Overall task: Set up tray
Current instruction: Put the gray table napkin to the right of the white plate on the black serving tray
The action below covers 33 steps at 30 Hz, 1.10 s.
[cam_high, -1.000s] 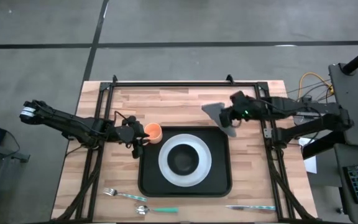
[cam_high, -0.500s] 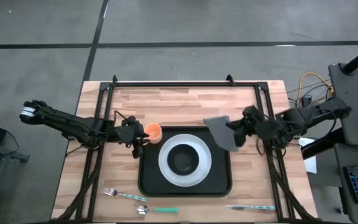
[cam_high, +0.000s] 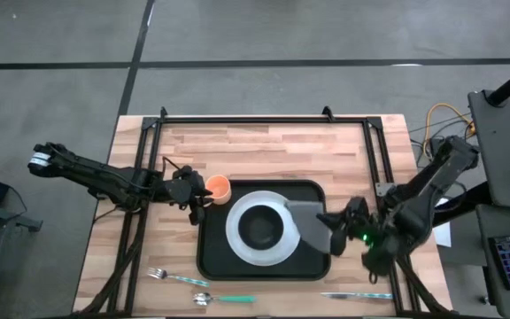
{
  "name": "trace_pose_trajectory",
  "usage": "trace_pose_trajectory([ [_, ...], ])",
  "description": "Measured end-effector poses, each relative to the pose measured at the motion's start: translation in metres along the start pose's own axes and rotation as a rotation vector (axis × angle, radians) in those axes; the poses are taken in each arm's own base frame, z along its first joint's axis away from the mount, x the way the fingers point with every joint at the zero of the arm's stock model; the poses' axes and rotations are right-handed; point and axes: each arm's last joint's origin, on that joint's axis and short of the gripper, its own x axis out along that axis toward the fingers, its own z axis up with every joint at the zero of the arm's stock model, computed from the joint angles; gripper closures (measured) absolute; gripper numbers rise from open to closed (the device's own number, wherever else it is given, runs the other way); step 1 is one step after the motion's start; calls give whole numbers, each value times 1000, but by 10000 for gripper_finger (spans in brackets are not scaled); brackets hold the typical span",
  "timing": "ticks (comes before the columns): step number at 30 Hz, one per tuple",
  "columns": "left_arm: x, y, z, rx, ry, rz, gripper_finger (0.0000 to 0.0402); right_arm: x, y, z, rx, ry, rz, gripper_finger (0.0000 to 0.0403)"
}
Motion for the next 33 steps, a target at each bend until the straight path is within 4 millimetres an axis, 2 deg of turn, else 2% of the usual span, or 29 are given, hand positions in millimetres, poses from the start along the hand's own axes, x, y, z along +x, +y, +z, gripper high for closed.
trace_pose_trajectory([
  [9,0,0,-1,1,4,2,315,-5,58,-54,22,35,38,395],
  [12,0,0,-1,1,3,3,315,-6,63,-67,29,34,-23,395],
  [19,1,0,-1,-1,-3,3,315,-8,38,-72,34,76,-302,395],
  [25,2,1,-4,-11,8,9,315,-2,18,-79,120,106,-271,395],
  [33,2,2,-4,-11,9,9,315,6,-8,-80,96,151,-311,395],
])
